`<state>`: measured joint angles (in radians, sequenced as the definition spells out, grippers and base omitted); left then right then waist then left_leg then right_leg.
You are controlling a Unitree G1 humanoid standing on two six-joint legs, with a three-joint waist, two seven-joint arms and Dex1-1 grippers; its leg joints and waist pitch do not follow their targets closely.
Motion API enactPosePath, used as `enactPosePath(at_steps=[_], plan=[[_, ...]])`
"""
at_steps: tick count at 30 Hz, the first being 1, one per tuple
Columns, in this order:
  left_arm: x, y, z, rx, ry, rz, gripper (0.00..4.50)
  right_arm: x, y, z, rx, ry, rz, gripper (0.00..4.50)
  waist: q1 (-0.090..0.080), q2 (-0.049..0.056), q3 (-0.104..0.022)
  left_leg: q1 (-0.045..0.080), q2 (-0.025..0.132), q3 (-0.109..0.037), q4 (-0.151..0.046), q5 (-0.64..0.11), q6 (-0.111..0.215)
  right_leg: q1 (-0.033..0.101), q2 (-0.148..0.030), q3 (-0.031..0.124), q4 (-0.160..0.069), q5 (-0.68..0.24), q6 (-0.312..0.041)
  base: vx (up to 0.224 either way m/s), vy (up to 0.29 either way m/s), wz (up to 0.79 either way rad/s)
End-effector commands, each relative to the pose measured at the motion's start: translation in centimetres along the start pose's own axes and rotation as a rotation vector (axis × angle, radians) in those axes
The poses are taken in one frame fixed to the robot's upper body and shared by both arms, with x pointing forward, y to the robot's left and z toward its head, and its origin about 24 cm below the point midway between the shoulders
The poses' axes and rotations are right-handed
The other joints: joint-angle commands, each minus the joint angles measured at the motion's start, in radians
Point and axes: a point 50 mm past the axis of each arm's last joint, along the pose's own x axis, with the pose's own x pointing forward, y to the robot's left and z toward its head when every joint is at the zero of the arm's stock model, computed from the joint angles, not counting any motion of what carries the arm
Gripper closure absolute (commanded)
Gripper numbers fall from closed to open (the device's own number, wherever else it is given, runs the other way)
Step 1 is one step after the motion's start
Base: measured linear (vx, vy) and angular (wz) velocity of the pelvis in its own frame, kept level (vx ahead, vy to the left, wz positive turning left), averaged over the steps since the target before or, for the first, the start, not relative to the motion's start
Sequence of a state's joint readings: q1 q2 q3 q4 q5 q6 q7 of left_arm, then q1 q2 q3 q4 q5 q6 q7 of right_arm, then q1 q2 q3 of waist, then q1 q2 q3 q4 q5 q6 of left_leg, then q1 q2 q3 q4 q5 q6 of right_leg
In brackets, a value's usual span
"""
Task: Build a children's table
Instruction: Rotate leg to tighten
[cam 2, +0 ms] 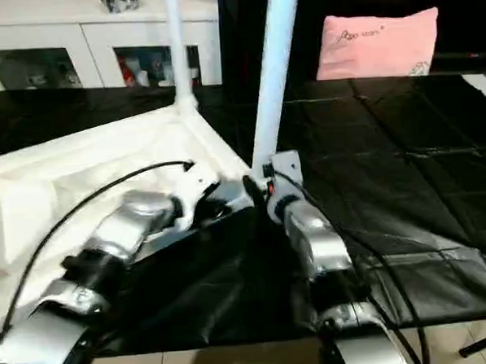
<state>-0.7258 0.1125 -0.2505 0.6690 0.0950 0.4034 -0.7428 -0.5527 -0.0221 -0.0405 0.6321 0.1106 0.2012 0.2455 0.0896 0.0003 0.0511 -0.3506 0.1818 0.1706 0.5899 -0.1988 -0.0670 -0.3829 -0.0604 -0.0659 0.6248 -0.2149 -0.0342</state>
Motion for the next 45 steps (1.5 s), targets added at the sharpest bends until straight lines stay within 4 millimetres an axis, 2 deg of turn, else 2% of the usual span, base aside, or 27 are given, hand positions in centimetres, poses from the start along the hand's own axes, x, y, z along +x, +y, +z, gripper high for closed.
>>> enactPosePath(at_steps=[1, 2, 3, 4, 5, 8, 9, 12, 13, 14, 15, 16, 17, 18, 19, 20, 21, 22, 27, 31, 36, 37, 40, 42, 43, 45], plan=[[-0.3, 0.9, 2.7, 0.050, -0.079, 0.097, 4.50, 0.2, 3.2, -3.5, 0.053, 0.135, 0.119, 1.01, 0.000, 0.006, -0.062, -0.003, 0.047, -0.018, -0.068, -0.085, 0.034, 0.049, -0.092, 0.058, -0.075, -0.017, -0.204, 0.000, 0.000, 0.00], [-0.5, 1.0, 2.6, 0.057, -0.073, 0.095, 4.50, 0.2, 3.0, -3.4, 0.045, 0.123, 0.112, 0.91, -0.001, 0.010, -0.061, -0.003, 0.047, -0.018, -0.068, -0.088, 0.036, 0.049, -0.092, 0.057, -0.074, -0.013, -0.208, 0.000, 0.000, 0.00], [-0.6, 1.1, 2.4, 0.062, -0.065, 0.092, 4.50, 0.1, 2.9, -3.2, 0.031, 0.111, 0.115, 0.91, -0.003, 0.008, -0.061, -0.005, 0.047, -0.018, -0.070, -0.096, 0.039, 0.053, -0.094, 0.057, -0.076, -0.014, -0.209, 0.000, 0.000, 0.00], [-0.7, 1.3, 2.2, 0.063, -0.056, 0.092, 4.50, 0.0, 2.6, -3.0, 0.010, 0.095, 0.116, 0.79, -0.004, 0.014, -0.061, -0.006, 0.046, -0.021, -0.070, -0.101, 0.036, 0.054, -0.094, 0.055, -0.075, -0.021, -0.209, 0.000, 0.000, 0.00], [-0.8, 1.4, 2.0, 0.062, -0.050, 0.093, 4.50, -0.1, 2.2, -2.9, -0.001, 0.085, 0.108, 0.66, -0.008, 0.008, -0.059, -0.005, 0.046, -0.018, -0.071, -0.120, 0.034, 0.053, -0.093, 0.055, -0.080, -0.050, -0.208, 0.000, 0.000, 0.00], [-1.2, 1.7, 1.4, 0.092, -0.035, 0.076, 4.50, -0.7, 0.8, -2.5, -0.034, 0.046, 0.107, 0.45, -0.007, 0.008, -0.056, -0.001, 0.048, -0.017, -0.072, -0.140, 0.033, 0.050, -0.095, 0.057, -0.088, -0.109, -0.203, 0.000, 0.000, 0.00], [-1.3, 1.8, 1.3, 0.100, -0.035, 0.069, 4.50, -0.9, 0.6, -2.5, -0.038, 0.040, 0.111, 0.22, -0.006, 0.008, -0.057, -0.003, 0.049, -0.017, -0.072, -0.134, 0.033, 0.053, -0.094, 0.058, -0.085, -0.097, -0.202, 0.000, 0.000, 0.00], [-1.7, 1.9, 0.9, 0.123, -0.036, 0.040, 4.50, -1.6, -0.1, -1.9, -0.057, -0.003, 0.158, 0.03, -0.006, 0.008, -0.060, -0.004, 0.049, -0.018, -0.070, -0.110, 0.046, 0.055, -0.092, 0.057, -0.079, -0.035, -0.207, 0.000, 0.000, 0.00], [-2.0, 1.9, 0.6, 0.133, -0.030, 0.008, 4.50, -2.3, -0.8, -1.2, -0.083, -0.033, 0.199, 0.03, -0.006, 0.008, -0.062, -0.006, 0.049, -0.018, -0.068, -0.089, 0.056, 0.057, -0.092, 0.057, -0.074, 0.008, -0.214, 0.000, 0.000, 0.00], [-2.3, 1.9, 0.2, 0.149, -0.023, -0.032, 4.50, -3.0, -1.5, -0.6, -0.113, -0.060, 0.246, 0.03, -0.004, 0.003, -0.064, -0.007, 0.048, -0.018, -0.065, -0.067, 0.070, 0.060, -0.091, 0.056, -0.070, 0.045, -0.217, 0.000, 0.000, 0.00], [-2.3, 1.9, 0.2, 0.149, -0.023, -0.032, 4.50, -3.0, -1.5, -0.6, -0.113, -0.060, 0.246, 0.03, -0.002, 0.004, -0.065, -0.007, 0.048, -0.017, -0.063, -0.058, 0.080, 0.060, -0.090, 0.057, -0.069, 0.067, -0.219, 0.000, 0.000, 0.00], [-2.8, 1.8, -0.4, 0.210, -0.014, -0.102, 4.50, -4.1, -2.6, 0.2, -0.183, -0.079, 0.324, 0.03, -0.002, 0.004, -0.068, -0.010, 0.048, -0.018, -0.061, -0.030, 0.091, 0.060, -0.092, 0.056, -0.061, 0.112, -0.229, 0.000, 0.000, 0.00], [-2.9, 1.8, -0.6, 0.212, -0.007, -0.113, 4.50, -4.3, -2.8, 0.3, -0.195, -0.075, 0.334, 0.03, 0.004, 0.002, -0.069, -0.010, 0.047, -0.016, -0.056, -0.035, 0.106, 0.061, -0.090, 0.054, -0.064, 0.125, -0.229, 0.000, 0.000, 0.00], [-3.0, 1.8, -0.8, 0.214, 0.002, -0.127, 4.50, -4.5, -3.1, 0.5, -0.210, -0.070, 0.347, 0.03, 0.004, 0.002, -0.071, -0.012, 0.048, -0.017, -0.055, -0.020, 0.113, 0.061, -0.090, 0.055, -0.057, 0.156, -0.234, 0.000, 0.000, 0.00], [-3.4, 1.9, -1.3, 0.226, 0.017, -0.159, 4.50, -5.2, -3.8, 0.9, -0.251, -0.064, 0.394, 0.03, 0.005, 0.003, -0.071, -0.011, 0.048, -0.015, -0.053, -0.015, 0.117, 0.058, -0.089, 0.054, -0.057, 0.163, -0.237, 0.000, 0.000, 0.00], [-3.4, 1.9, -1.4, 0.237, 0.015, -0.171, 4.50, -5.4, -3.9, 1.0, -0.261, -0.064, 0.415, 0.03, 0.004, 0.002, -0.070, -0.015, 0.047, -0.014, -0.051, -0.019, 0.123, 0.057, -0.087, 0.053, -0.055, 0.168, -0.241, 0.000, 0.000, 0.00], [-3.5, 1.9, -1.5, 0.244, 0.013, -0.179, 4.50, -5.5, -4.0, 1.1, -0.268, -0.064, 0.430, 0.03, 0.004, 0.002, -0.067, -0.015, 0.047, -0.014, -0.053, -0.029, 0.125, 0.055, -0.088, 0.052, -0.058, 0.151, -0.241, 0.000, 0.000, 0.00], [-3.9, 1.7, -2.1, 0.263, 0.012, -0.253, 4.50, -6.5, -4.4, 1.7, -0.301, -0.051, 0.530, 0.03, 0.006, 0.002, -0.065, -0.013, 0.049, -0.014, -0.054, -0.068, 0.125, 0.057, -0.090, 0.051, -0.065, 0.089, -0.240, 0.000, 0.000, 0.00], [-5.1, 1.2, -3.0, 0.334, 0.042, -0.421, 4.50, -7.8, -4.7, 2.0, -0.381, 0.042, 0.726, 0.03, 0.018, 0.005, -0.064, -0.010, 0.057, -0.012, -0.055, -0.084, 0.111, 0.051, -0.088, 0.050, -0.063, 0.040, -0.243, 0.000, 0.000, 0.00], [-5.6, 0.5, -3.2, 0.380, 0.057, -0.548, 4.50, -8.1, -3.9, 1.0, -0.484, 0.140, 0.886, 0.03, 0.027, 0.003, -0.065, -0.009, 0.059, -0.011, -0.055, -0.097, 0.094, 0.047, -0.092, 0.051, -0.063, 0.013, -0.247, 0.000, 0.000, 0.00], [-5.8, -0.4, -3.3, 0.425, 0.063, -0.640, 4.50, -7.6, -3.5, 1.0, -0.476, 0.153, 0.937, 0.03, 0.035, 0.004, -0.066, -0.007, 0.061, -0.011, -0.053, -0.081, 0.095, 0.044, -0.091, 0.051, -0.058, 0.034, -0.257, 0.000, 0.000, 0.00], [-5.9, -0.5, -3.3, 0.446, 0.072, -0.666, 4.50, -7.5, -3.4, 1.0, -0.470, 0.161, 0.958, 0.03, 0.038, 0.000, -0.067, -0.009, 0.060, -0.010, -0.052, -0.077, 0.096, 0.045, -0.092, 0.051, -0.057, 0.035, -0.254, 0.000, 0.000, 0.00], [-6.0, -0.8, -3.5, 0.480, 0.092, -0.706, 4.50, -7.2, -3.2, 0.9, -0.468, 0.178, 1.001, 0.03, 0.046, 0.000, -0.065, -0.009, 0.060, -0.009, -0.052, -0.089, 0.093, 0.043, -0.092, 0.051, -0.060, -0.005, -0.242, 0.000, 0.000, 0.00], [-6.1, -0.8, -3.5, 0.485, 0.097, -0.710, 4.50, -7.2, -3.1, 0.8, -0.460, 0.187, 1.019, 0.19, 0.049, 0.001, -0.065, -0.006, 0.060, -0.009, -0.052, -0.096, 0.087, 0.041, -0.092, 0.052, -0.061, -0.021, -0.238, 0.000, 0.000, 0.00], [-6.1, -0.8, -3.5, 0.487, 0.100, -0.711, 4.50, -7.2, -3.1, 0.7, -0.453, 0.193, 1.036, 0.29, 0.049, -0.003, -0.065, -0.007, 0.060, -0.008, -0.053, -0.094, 0.086, 0.042, -0.091, 0.052, -0.061, -0.020, -0.237, 0.000, 0.000, 0.00], [-6.1, -0.7, -3.5, 0.491, 0.104, -0.712, 4.50, -7.2, -3.0, 0.7, -0.444, 0.200, 1.054, 0.47, 0.050, -0.002, -0.067, -0.009, 0.060, -0.010, -0.052, -0.081, 0.086, 0.044, -0.091, 0.050, -0.057, -0.006, -0.235, 0.000, 0.000, 0.00]])
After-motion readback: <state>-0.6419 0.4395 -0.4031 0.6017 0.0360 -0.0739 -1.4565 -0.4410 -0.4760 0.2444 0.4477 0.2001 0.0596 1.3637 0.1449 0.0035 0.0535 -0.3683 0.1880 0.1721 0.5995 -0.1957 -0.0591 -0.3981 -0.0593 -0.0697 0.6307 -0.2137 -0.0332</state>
